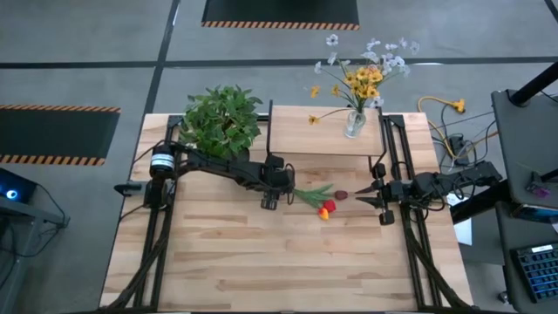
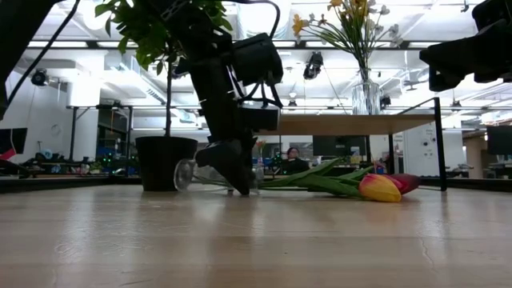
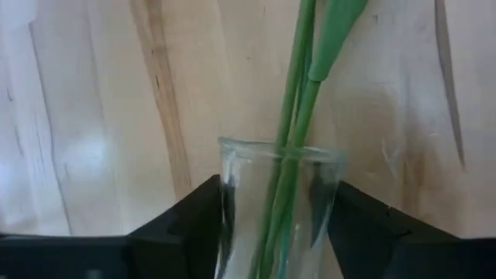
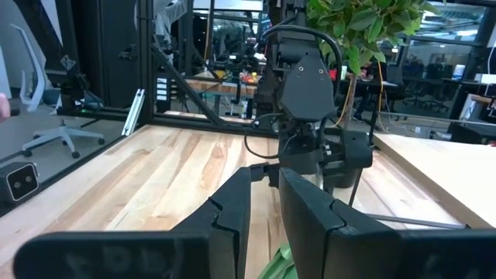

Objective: Pick and place flowers into a vace then onto a shelf
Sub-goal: Put the transparent flower vase on the shelf

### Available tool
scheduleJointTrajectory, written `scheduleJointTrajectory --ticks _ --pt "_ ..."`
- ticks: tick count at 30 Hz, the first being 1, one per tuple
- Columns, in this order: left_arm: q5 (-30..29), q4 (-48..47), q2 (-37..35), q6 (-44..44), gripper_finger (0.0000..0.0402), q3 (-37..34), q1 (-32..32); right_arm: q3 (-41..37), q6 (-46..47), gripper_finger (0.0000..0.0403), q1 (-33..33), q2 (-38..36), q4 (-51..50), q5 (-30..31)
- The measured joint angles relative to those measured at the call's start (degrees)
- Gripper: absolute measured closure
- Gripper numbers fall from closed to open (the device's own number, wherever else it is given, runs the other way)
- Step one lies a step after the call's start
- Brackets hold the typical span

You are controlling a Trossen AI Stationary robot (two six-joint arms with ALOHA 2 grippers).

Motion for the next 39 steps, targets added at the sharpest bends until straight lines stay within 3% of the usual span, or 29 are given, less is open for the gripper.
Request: scheduleJointTrajectory --ticks 12,20,27,34,39 --pt "0.76 2.22 -0.58 -0.63 0.0229 0.55 -0.02 0.0 0.16 0.0342 0.0 0.0 0.0 0.02" --pt "8.21 8.95 -2.98 -1.46 0.023 -1.14 -0.16 0.0 1.55 0.0342 0.0 -0.01 0.0 0.03" --pt "8.17 11.57 -4.93 -2.22 0.023 -2.98 -0.03 0.0 2.07 0.0342 0.01 -0.07 0.02 0.05" --pt "9.35 19.87 -8.33 -3.13 0.023 -8.69 -0.07 2.34 4.62 0.0342 0.02 -0.09 0.18 -0.08" --pt "9.87 28.75 -12.47 -4.71 0.023 -15.63 -0.07 7.06 8.01 0.0342 0.03 -0.07 -5.57 -0.55"
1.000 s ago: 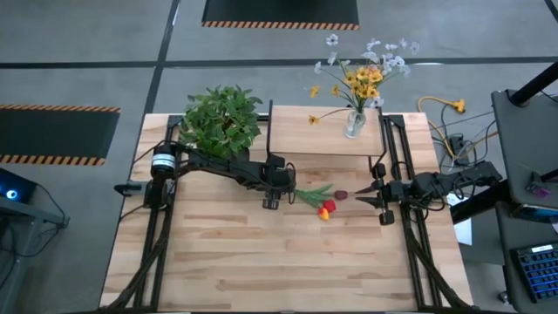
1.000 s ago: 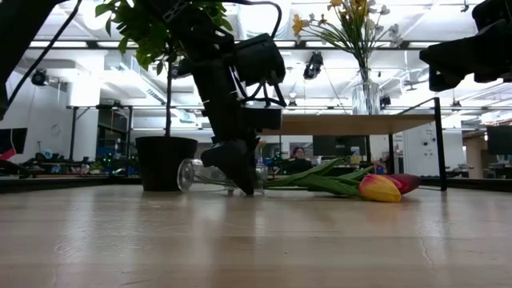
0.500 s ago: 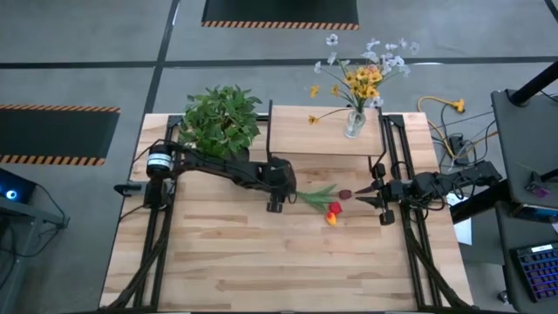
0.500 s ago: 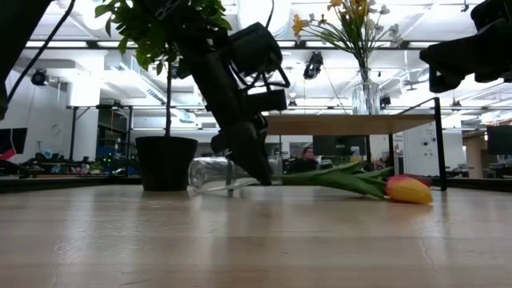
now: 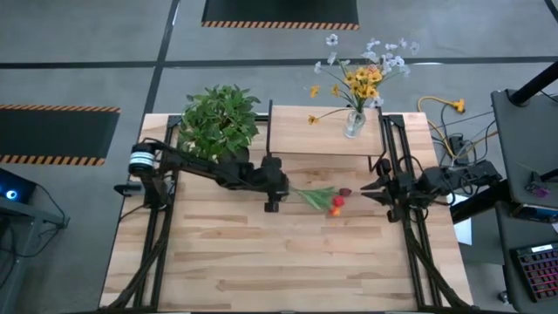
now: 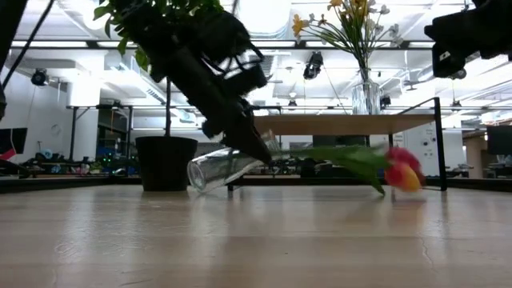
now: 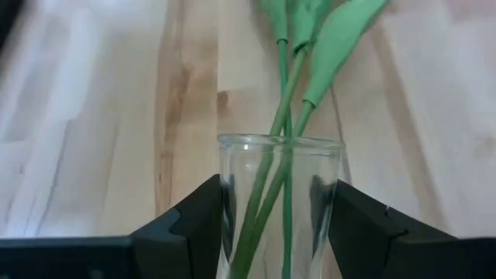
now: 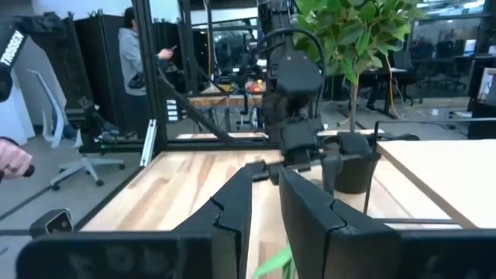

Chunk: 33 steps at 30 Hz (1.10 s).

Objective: Pick and place flowers into a vace then onto a shelf
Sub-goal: Put the transparent flower vase on the shelf

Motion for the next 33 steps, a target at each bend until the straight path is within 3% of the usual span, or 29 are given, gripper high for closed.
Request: scheduleJointTrajectory --ticks 6,14,29,33 --pt "0.46 7.06 -6.7 -1.41 0.023 -6.75 0.0 1.43 0.18 0.0342 -0.01 0.0 -2.14 0.02" --pt "0.57 14.71 -12.42 -2.98 0.023 -10.15 -0.34 1.29 0.17 0.0342 -0.01 0.0 -2.06 0.07" --pt "1.93 21.08 -13.15 -3.18 0.023 -7.87 -4.39 1.29 1.57 0.0342 -0.01 0.0 -2.58 0.07" --pt "0.09 22.54 -13.27 -9.21 0.023 -7.03 -5.68 1.29 1.68 0.0342 -0.01 0.0 -2.6 0.07"
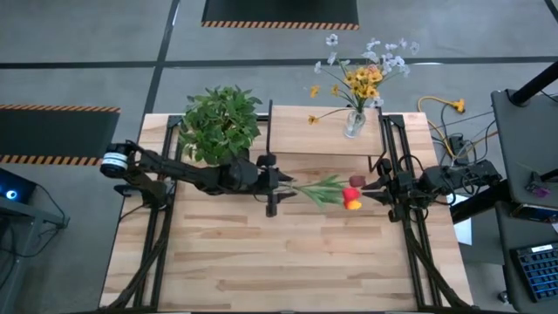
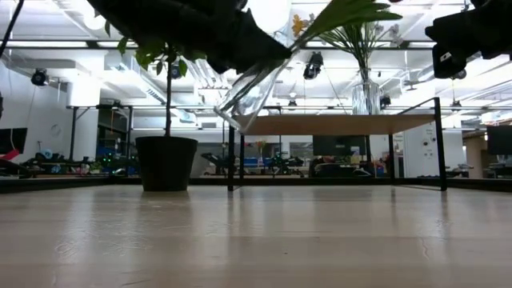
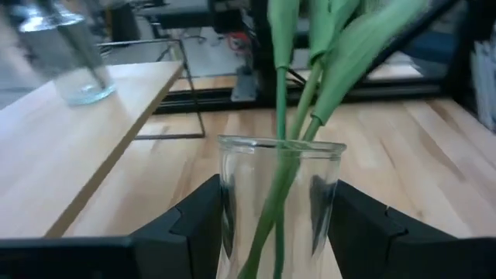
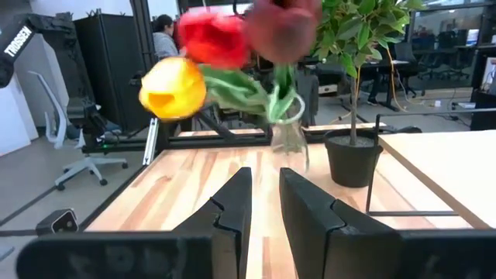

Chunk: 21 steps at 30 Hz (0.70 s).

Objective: Pick and place flowers into a vace then onto a shelf
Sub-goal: Put the transparent flower vase on the shelf

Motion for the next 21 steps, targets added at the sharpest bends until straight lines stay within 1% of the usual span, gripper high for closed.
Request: scheduleJointTrajectory --ticks 6,9,12,14,17,19,21 --pt "-11.82 3.57 0.34 -2.25 0.023 0.04 -5.41 0.0 0.02 0.0342 0.0 0.0 0.0 0.0" --pt "-19.68 4.93 0.43 -2.64 0.023 0.02 -8.66 0.0 0.02 0.0342 0.0 0.0 0.0 -0.02" --pt "-25.91 9.66 1.09 -2.66 0.023 -0.04 -10.88 0.0 0.02 0.0342 0.0 0.0 0.0 0.0" --pt "-27.5 13.56 2.06 -2.47 0.023 0.13 -11.55 0.0 0.0 0.0342 0.0 0.0 0.0 -0.02" --pt "-27.99 17.31 5.23 -0.92 0.023 2.62 -11.65 -0.02 0.02 0.0342 0.0 -0.02 0.02 -0.02" --pt "-30.05 17.4 8.09 0.82 0.023 5.35 -11.63 -0.02 0.01 0.0342 0.0 -0.02 0.05 -0.02" --pt "-33.86 17.97 11.22 3.7 0.023 8.88 -11.58 -0.02 0.15 0.0342 0.02 -0.02 0.04 -0.01"
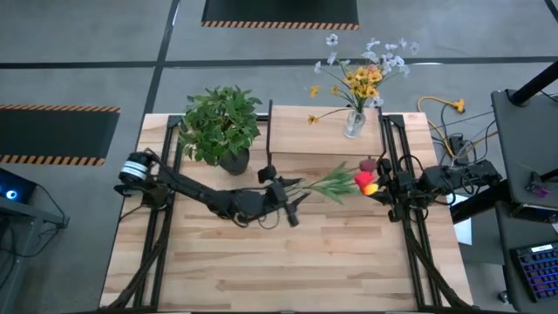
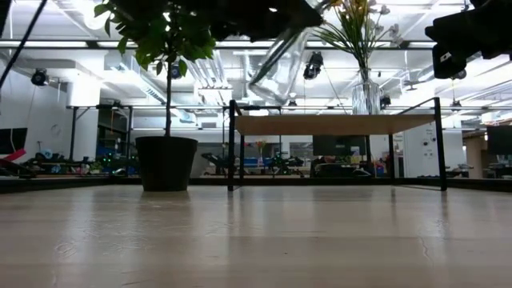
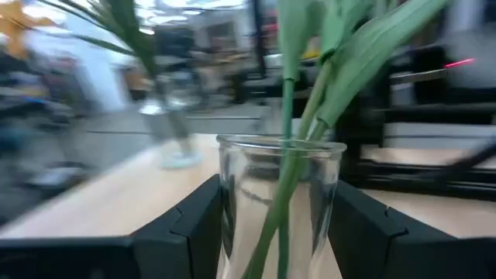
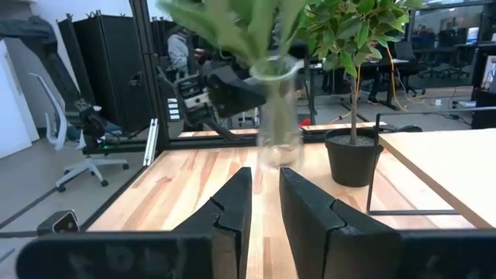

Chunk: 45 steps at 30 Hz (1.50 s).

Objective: Pick and place flowers into a vace then onto a shelf
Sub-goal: Put the transparent flower vase on the shelf

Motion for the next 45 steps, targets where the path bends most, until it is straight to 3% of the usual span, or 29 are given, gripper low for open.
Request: scheduleJointTrajectory --ticks 3,11,20,29,37,45 --pt "-5.36 2.49 4.36 6.72 0.023 5.91 0.06 0.0 0.67 0.0342 0.0 0.0 -0.02 -0.01" --pt "-8.3 11.97 12.76 17.58 0.023 17.25 0.7 0.0 1.81 0.0342 0.0 0.07 -1.11 -0.03" --pt "-8.36 33.02 13.01 21.19 0.023 11.63 4.0 0.0 3.3 0.0342 0.0 0.0 -1.31 -0.56" --pt "-7.71 47.04 12.9 20.0 0.023 8.05 8.66 0.0 3.3 0.0342 0.0 0.01 -1.29 -1.05" --pt "-5.78 43.88 12.8 14.85 0.023 7.73 10.8 0.0 3.3 0.0342 0.0 0.01 -1.31 -1.15" --pt "-6.76 43.59 12.8 19.85 0.023 7.67 11.69 0.0 3.3 0.0342 0.0 0.02 -1.31 -1.17"
